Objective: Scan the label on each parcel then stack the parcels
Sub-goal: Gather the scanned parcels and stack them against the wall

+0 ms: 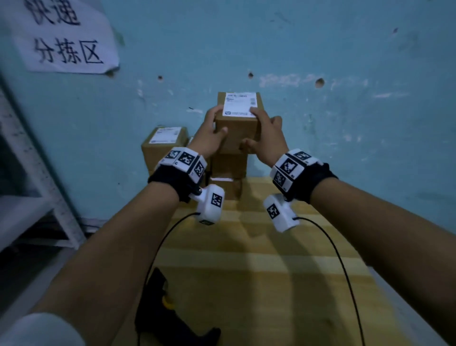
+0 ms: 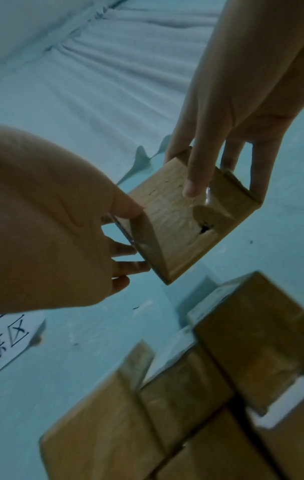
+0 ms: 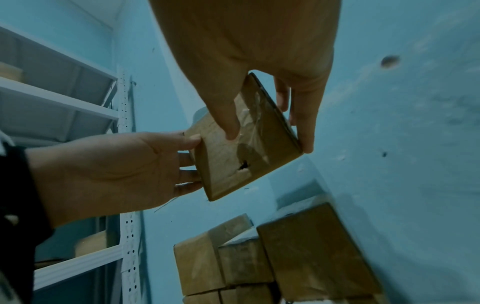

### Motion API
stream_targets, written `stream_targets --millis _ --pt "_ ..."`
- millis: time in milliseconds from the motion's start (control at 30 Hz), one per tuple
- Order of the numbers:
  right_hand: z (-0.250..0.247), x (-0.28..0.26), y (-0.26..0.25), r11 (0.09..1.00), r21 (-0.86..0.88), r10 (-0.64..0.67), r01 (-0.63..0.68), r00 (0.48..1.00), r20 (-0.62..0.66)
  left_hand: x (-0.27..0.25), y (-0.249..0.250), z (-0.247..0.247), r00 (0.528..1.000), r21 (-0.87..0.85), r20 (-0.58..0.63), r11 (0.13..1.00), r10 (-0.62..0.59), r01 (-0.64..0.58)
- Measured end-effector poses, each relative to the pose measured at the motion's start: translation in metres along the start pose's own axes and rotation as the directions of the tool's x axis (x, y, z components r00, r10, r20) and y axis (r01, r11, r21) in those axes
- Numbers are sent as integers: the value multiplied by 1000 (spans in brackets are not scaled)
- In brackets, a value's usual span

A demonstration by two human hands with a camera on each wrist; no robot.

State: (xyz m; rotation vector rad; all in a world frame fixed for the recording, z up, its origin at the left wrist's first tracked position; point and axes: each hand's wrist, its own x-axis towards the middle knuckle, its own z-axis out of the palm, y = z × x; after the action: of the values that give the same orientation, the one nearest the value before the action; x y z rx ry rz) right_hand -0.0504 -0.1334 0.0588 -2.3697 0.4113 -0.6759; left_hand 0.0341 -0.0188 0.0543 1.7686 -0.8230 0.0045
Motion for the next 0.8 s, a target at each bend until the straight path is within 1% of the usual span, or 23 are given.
stream_targets --millis 100,267,333,400,533,633,800 --pt "30 31 -12 1000 -16 -16 17 999 30 21 -28 -25 999 20 -41 1000 -8 9" --pt "75 70 -25 999 24 -30 28 997 66 48 -61 -55 990 35 -120 996 -73 78" --pt "90 80 -27 999 40 -39 36 997 71 56 -72 -64 991 53 -123 997 -57 64" --pt "102 86 -25 999 34 -29 26 997 76 60 -81 -70 993 84 -100 994 -66 75" --pt "118 89 -16 1000 -13 -8 10 996 94 61 -104 -70 989 163 -80 978 -122 134" --pt "122 88 -11 999 -27 -17 20 995 100 59 -112 -66 988 113 -81 984 -130 139" --pt "122 89 -11 999 -42 -16 21 993 113 56 -111 -63 986 69 -92 987 -137 143"
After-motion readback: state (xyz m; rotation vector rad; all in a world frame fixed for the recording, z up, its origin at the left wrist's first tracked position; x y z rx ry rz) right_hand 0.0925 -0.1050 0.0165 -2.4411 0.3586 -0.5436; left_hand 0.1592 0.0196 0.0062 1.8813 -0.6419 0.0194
